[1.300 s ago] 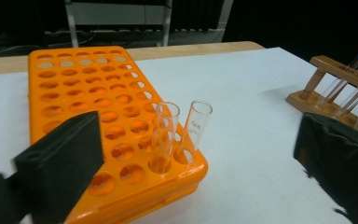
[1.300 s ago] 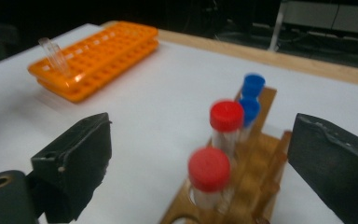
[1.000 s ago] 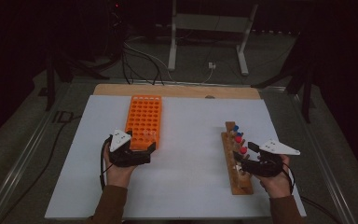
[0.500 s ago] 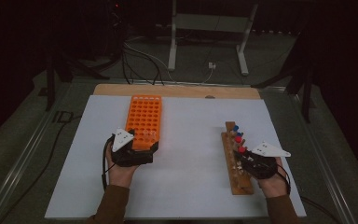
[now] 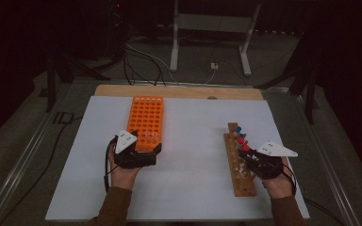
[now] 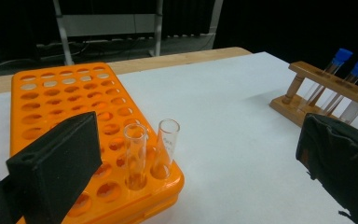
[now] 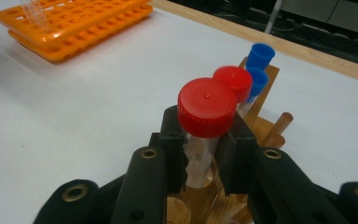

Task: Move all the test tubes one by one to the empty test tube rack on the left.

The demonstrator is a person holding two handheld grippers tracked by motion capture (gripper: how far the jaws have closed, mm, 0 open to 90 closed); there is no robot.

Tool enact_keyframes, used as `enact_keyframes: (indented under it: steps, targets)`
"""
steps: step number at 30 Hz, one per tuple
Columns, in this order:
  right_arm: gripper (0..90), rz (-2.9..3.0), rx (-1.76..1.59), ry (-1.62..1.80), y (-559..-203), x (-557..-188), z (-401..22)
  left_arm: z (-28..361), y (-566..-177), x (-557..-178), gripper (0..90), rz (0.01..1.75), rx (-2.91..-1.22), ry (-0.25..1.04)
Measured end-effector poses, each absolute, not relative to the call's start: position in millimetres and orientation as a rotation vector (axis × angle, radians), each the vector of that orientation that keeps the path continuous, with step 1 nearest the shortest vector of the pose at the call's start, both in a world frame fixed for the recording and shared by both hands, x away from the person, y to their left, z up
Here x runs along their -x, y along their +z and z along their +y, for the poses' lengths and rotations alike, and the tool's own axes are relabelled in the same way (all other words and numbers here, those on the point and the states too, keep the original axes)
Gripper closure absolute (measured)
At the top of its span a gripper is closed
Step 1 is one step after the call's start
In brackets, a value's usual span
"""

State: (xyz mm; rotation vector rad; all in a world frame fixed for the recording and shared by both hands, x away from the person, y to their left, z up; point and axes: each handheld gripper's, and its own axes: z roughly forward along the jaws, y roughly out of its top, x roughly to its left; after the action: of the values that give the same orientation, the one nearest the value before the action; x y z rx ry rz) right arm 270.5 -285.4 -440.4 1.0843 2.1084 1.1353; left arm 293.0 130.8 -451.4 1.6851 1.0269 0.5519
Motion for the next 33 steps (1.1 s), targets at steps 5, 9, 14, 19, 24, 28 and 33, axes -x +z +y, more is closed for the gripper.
enact_keyframes:
  steps: [5,9,14,19,24,28,33]
  targets:
    - [74.6,2.106,-1.092,1.147,-432.3,-269.6,-285.3,129.4,-451.8,-293.1,0.6,1.026,-1.691,0.546]
    - [74.6,2.1,-1.092,1.155,-424.0,-268.2,-285.5,128.3,-452.5,-293.4,0.6,1.025,-1.694,0.542]
    - [74.6,2.084,-1.096,1.174,-412.9,-265.9,-286.5,126.9,-452.5,-293.4,0.6,1.021,-1.698,0.538]
    - [74.6,2.057,-1.066,1.204,-397.6,-262.4,-283.6,123.1,-451.6,-292.6,0.7,1.007,-1.707,0.529]
    - [74.6,2.046,-1.054,1.241,-392.1,-260.5,-279.6,115.6,-448.2,-289.6,0.8,0.973,-1.718,0.535]
    - [74.6,2.067,-1.052,1.277,-393.7,-261.4,-271.8,105.6,-444.9,-286.5,1.5,0.936,-1.73,0.542]
    - [74.6,2.096,-1.033,1.277,-398.3,-264.2,-257.3,89.6,-440.5,-283.3,4.1,0.878,-1.755,0.502]
